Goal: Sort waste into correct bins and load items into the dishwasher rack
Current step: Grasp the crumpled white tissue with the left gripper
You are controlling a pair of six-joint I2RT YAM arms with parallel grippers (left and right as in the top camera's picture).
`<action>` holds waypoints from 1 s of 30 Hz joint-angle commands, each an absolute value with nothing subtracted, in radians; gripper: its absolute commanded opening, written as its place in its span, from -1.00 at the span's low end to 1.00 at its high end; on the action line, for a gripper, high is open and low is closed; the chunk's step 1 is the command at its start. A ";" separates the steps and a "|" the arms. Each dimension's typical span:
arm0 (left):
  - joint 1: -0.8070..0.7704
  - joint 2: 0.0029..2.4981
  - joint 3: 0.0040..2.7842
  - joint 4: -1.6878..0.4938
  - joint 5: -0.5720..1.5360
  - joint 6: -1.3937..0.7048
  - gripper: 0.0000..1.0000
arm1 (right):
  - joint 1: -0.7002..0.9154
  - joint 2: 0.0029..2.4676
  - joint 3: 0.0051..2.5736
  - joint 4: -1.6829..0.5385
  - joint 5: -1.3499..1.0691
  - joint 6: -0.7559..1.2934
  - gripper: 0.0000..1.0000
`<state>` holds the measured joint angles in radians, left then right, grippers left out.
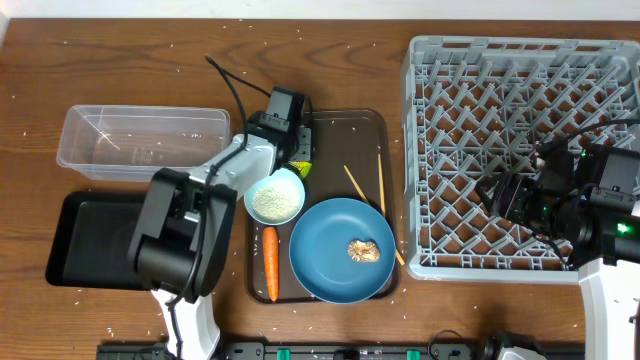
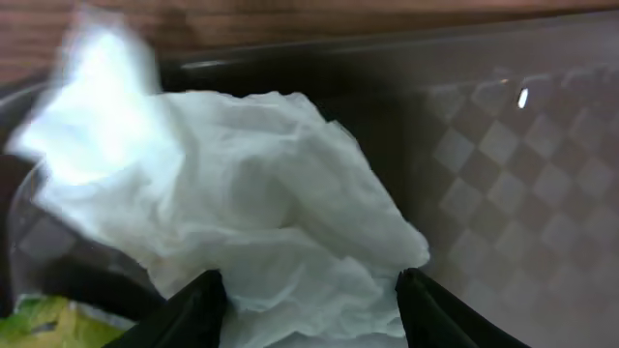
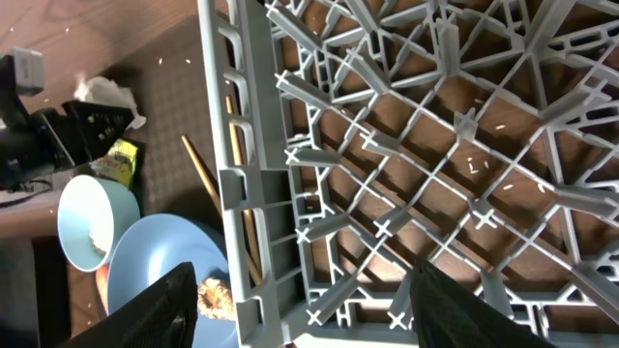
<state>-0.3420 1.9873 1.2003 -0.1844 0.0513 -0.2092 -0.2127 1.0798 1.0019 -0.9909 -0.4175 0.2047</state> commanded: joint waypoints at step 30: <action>-0.282 1.546 1.208 -0.567 -0.312 -0.467 -0.88 | -0.202 1.080 1.007 -1.006 -0.415 0.216 0.27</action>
<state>-0.3408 1.5642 1.2011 -0.5320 -0.1520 -0.3477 -0.2127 1.0798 1.0019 -1.0058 -0.4145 0.2050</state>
